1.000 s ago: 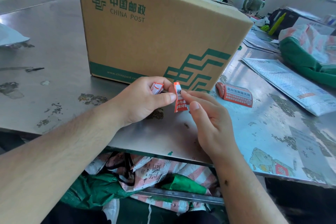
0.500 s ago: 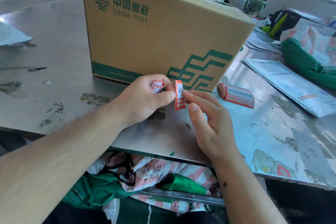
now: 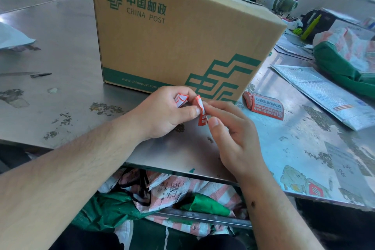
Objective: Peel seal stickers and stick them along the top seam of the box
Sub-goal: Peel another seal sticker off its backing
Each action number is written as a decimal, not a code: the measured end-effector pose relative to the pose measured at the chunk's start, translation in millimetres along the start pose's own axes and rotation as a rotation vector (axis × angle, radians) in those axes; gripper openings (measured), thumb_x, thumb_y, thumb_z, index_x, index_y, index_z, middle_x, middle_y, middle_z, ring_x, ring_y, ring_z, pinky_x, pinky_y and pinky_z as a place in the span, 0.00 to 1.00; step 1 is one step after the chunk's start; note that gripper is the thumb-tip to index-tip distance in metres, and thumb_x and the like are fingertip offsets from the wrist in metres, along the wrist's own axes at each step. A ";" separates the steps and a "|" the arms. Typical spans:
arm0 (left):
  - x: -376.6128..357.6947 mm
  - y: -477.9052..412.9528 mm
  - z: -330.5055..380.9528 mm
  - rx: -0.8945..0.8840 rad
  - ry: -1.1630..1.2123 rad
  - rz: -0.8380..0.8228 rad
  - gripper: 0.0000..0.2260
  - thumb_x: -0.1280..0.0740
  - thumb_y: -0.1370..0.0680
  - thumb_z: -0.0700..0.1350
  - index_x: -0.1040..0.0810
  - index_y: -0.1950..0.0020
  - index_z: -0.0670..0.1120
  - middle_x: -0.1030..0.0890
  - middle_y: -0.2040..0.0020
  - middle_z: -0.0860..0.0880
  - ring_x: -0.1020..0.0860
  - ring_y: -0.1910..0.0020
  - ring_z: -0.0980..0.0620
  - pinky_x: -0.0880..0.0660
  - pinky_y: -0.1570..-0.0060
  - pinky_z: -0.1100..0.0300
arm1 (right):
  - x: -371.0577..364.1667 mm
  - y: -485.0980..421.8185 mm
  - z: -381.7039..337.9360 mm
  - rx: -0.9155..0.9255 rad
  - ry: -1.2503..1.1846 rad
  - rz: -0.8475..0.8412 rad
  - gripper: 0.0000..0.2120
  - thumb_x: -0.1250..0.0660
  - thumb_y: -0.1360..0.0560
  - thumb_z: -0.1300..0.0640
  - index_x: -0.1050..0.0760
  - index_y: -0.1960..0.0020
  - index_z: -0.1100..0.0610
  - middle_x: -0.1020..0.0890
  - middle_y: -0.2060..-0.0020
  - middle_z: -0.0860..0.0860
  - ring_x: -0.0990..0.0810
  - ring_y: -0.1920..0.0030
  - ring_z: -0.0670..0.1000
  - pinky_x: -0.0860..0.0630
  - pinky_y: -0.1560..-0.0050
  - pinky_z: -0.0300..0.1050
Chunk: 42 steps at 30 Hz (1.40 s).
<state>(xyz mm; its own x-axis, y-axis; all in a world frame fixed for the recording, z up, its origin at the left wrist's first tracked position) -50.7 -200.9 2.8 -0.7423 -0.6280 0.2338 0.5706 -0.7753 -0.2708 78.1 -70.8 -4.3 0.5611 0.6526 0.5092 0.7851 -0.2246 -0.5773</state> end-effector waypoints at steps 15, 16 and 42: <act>-1.9 1.1 -1.0 -0.029 -0.037 0.063 0.09 0.29 0.24 0.38 0.21 0.61 0.50 0.17 0.60 0.60 0.21 0.57 0.62 0.28 0.52 0.67 | 1.0 -3.4 9.3 -0.217 -0.209 0.029 0.16 0.42 0.19 0.56 0.16 0.41 0.54 0.14 0.44 0.47 0.18 0.41 0.48 0.23 0.39 0.60; -2.0 0.7 -1.8 -0.031 -0.043 0.068 0.08 0.29 0.24 0.39 0.20 0.61 0.51 0.16 0.59 0.58 0.20 0.57 0.60 0.27 0.51 0.65 | 0.8 -3.2 9.1 -0.211 -0.206 0.028 0.16 0.42 0.19 0.56 0.16 0.41 0.54 0.14 0.44 0.47 0.18 0.40 0.48 0.23 0.39 0.60; -12.2 3.7 1.9 -0.118 -0.269 0.042 0.05 0.26 0.27 0.46 0.19 0.61 0.50 0.25 0.51 0.60 0.24 0.49 0.62 0.34 0.51 0.75 | 5.6 -10.1 10.9 -0.439 -0.391 0.018 0.15 0.28 0.28 0.41 0.16 0.58 0.54 0.16 0.55 0.65 0.15 0.54 0.59 0.18 0.46 0.58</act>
<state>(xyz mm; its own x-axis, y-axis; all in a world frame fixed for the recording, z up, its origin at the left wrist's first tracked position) -38.9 -196.2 0.7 -0.5898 -0.6670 0.4552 0.5425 -0.7448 -0.3885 70.4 -56.9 -2.6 0.5021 0.8458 0.1804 0.8584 -0.4620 -0.2229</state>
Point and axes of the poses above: each hand's wrist, its own y-axis away from the middle knuckle, its own x-axis out of the back of the hand, z = x × y, the point moved 1 cm from there along -y, towards the middle knuckle
